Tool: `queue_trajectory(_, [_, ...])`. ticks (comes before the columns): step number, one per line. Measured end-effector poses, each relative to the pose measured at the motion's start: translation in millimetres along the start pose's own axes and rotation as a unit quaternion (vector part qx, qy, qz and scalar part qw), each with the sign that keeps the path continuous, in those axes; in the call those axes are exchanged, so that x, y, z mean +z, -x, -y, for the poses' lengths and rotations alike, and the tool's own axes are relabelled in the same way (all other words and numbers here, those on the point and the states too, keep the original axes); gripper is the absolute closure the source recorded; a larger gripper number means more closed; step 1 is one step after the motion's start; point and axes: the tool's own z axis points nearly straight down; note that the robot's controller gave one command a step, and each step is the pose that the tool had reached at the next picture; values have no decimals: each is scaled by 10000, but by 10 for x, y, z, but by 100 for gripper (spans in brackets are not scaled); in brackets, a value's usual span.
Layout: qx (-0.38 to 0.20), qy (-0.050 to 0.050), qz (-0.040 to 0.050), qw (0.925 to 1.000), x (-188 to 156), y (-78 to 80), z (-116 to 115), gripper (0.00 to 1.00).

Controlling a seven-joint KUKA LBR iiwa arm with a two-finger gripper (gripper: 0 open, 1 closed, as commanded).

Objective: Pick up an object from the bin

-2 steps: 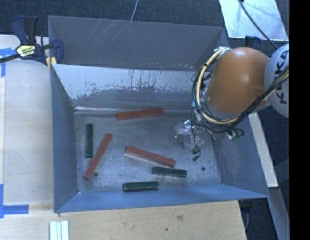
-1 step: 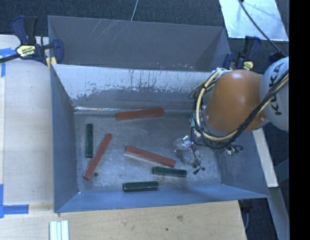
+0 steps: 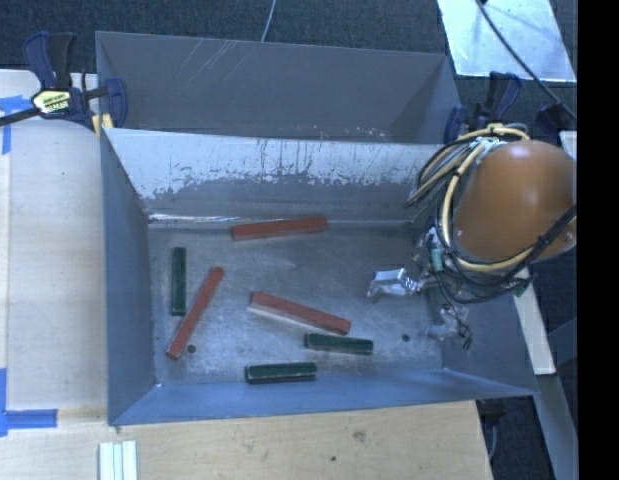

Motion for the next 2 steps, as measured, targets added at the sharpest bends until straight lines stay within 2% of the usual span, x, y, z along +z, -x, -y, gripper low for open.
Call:
queue_trajectory(1, [1, 14, 6, 10000, 2, 17, -15, 100])
queue_trajectory(2, [4, 16, 5, 10000, 2, 17, -15, 0])
